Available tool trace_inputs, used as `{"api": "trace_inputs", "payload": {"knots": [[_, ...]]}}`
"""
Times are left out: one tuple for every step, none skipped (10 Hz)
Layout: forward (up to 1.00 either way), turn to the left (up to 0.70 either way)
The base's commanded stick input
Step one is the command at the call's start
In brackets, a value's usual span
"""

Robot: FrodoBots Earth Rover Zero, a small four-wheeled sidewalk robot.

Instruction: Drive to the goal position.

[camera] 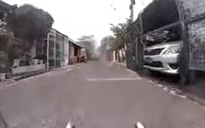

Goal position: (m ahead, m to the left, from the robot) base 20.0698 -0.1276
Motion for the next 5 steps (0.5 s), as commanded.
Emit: {"api": "trace_inputs", "payload": {"knots": [[1.00, 0.00], [1.00, 0.00], [1.00, 0.00], [1.00, 0.00], [1.00, 0.00]]}}
